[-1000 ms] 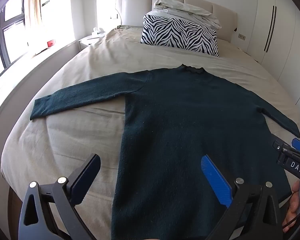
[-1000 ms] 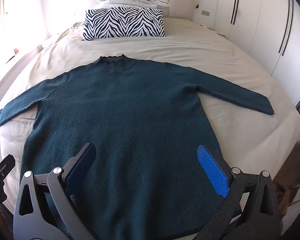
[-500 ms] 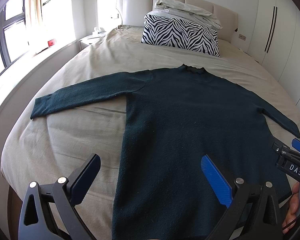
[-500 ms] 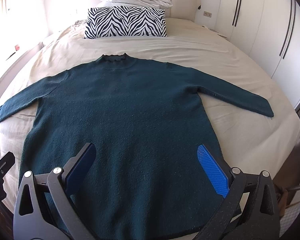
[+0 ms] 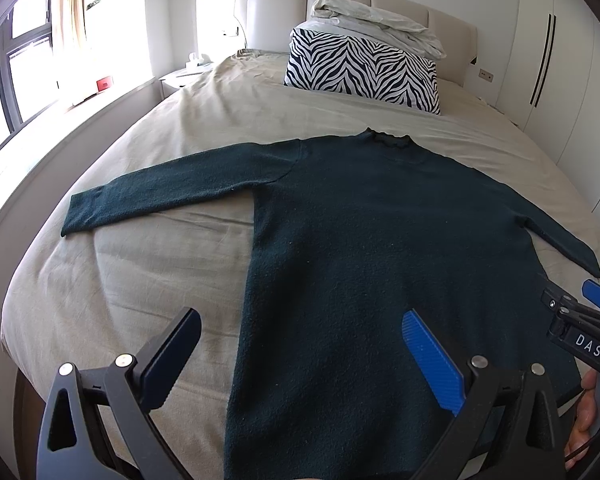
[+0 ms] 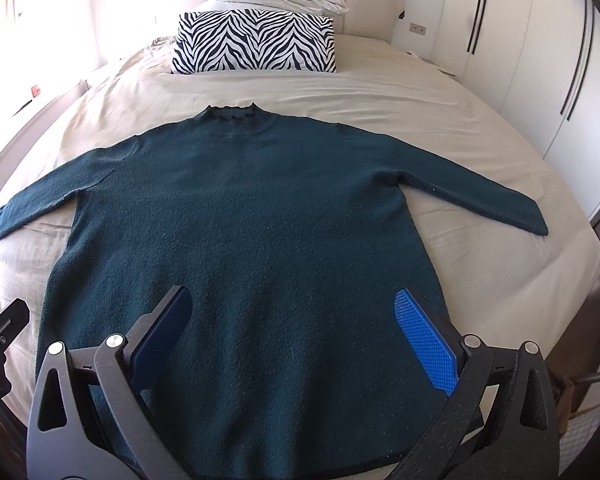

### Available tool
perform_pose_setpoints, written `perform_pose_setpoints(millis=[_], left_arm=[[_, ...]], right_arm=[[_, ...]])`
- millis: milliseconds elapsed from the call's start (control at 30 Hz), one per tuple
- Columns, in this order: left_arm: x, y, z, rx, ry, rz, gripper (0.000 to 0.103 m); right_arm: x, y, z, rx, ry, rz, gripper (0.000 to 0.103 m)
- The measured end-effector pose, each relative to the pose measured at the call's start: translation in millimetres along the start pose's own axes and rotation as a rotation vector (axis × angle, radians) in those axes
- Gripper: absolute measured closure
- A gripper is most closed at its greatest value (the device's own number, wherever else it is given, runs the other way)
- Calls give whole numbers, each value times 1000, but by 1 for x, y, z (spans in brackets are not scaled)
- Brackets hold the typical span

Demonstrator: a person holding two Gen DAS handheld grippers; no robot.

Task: Fold small clothes

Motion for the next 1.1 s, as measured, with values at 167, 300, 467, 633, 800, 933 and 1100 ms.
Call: perform_pose_setpoints(millis=[167, 300, 467, 633, 800, 933, 1100], left_arm=[[-2, -1, 0, -1, 6, -2, 0], [-2, -1, 0, -1, 6, -2, 0], [-2, -1, 0, -2, 6, -3, 0], [-2, -1, 0, -3, 6, -3, 0], [-2, -1, 0, -2, 7, -3, 0], [-2, -1, 0, -3, 7, -3, 0], [-2, -1, 1, -3, 9, -2, 0]], right_arm=[[-1, 0, 0, -1, 0, -2, 0], [-3, 0, 0, -1, 1, -1, 0], [-3, 0, 1, -1, 1, -2, 0], [-4, 0, 1, -2, 1, -2, 0], [-7, -1, 2, -4, 3, -3, 0], [-6, -1, 2, -4, 4, -3, 0], [-9, -1, 3, -5, 8, -3, 0]])
Point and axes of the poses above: each gripper's, at about its wrist camera, not at the fingertips, and y roughly against the way its jaws point, x to its right, z to its underside, the point moved 10 cm from there along -y, roughly the way its jaws point, and after that the axes turned 11 degrees about y, right-handed, at the moved point
